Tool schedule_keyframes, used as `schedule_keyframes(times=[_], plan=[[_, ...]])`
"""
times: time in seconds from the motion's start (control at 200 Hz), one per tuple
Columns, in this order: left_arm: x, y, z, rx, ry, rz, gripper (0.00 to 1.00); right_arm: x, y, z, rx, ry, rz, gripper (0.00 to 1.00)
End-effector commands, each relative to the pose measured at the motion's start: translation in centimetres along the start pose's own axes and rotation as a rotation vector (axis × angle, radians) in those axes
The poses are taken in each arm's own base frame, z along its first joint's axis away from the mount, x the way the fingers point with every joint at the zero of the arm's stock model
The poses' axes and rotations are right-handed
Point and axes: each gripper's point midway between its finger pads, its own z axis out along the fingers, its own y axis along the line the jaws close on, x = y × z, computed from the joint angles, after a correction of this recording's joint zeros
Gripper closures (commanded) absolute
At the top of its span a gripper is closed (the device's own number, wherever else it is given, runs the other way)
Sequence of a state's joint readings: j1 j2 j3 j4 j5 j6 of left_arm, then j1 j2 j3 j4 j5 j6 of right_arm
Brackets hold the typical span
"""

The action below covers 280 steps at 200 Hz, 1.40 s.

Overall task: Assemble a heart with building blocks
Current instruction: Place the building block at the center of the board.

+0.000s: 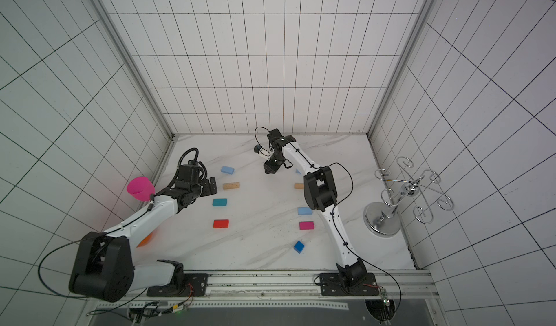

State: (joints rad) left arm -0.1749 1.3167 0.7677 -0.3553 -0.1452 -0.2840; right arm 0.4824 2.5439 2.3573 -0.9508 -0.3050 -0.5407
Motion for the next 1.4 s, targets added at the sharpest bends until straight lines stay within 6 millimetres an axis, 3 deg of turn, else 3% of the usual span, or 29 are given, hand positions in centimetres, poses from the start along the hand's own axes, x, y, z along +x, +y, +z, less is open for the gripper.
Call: schedule_keyframes(times=[0.0,0.625,0.685,0.79,0.81,0.839,0.849,1.179,1.289,1.394], plan=[[-0.5,0.0,0.2,-0.004,-0.022,-0.002,0.01,1.4,0.4,2.2,-0.043,0.031,0.0,1.0],[-0.2,0.1,0.5,-0.009,-0.014,-0.003,0.01,2.0,0.5,3.2,-0.057,0.046,-0.001,0.99],[-0.2,0.2,0.5,-0.01,-0.016,-0.003,0.01,2.1,0.6,3.2,-0.06,0.049,-0.001,0.9],[-0.2,0.2,0.5,-0.011,-0.016,-0.003,0.01,2.3,0.8,3.2,-0.072,0.05,-0.002,0.64],[-0.2,0.2,0.5,-0.011,-0.017,-0.003,0.01,2.2,0.9,3.2,-0.075,0.049,-0.003,0.49],[-0.2,0.2,0.5,-0.011,-0.015,-0.003,0.01,2.3,1.0,3.2,-0.079,0.05,-0.005,0.04],[-0.2,0.2,0.5,-0.01,-0.015,-0.003,0.01,2.3,1.0,3.2,-0.08,0.049,-0.006,0.0],[-0.2,0.1,0.4,-0.005,-0.018,-0.007,0.01,1.8,1.1,2.2,-0.077,0.034,0.002,0.02],[-0.4,0.0,0.3,0.0,-0.023,-0.009,0.01,0.6,0.5,0.7,-0.041,-0.004,0.024,0.02],[-0.9,-0.2,0.2,0.004,-0.031,-0.011,0.01,-1.5,-0.3,-2.1,0.004,-0.075,0.09,0.02]])
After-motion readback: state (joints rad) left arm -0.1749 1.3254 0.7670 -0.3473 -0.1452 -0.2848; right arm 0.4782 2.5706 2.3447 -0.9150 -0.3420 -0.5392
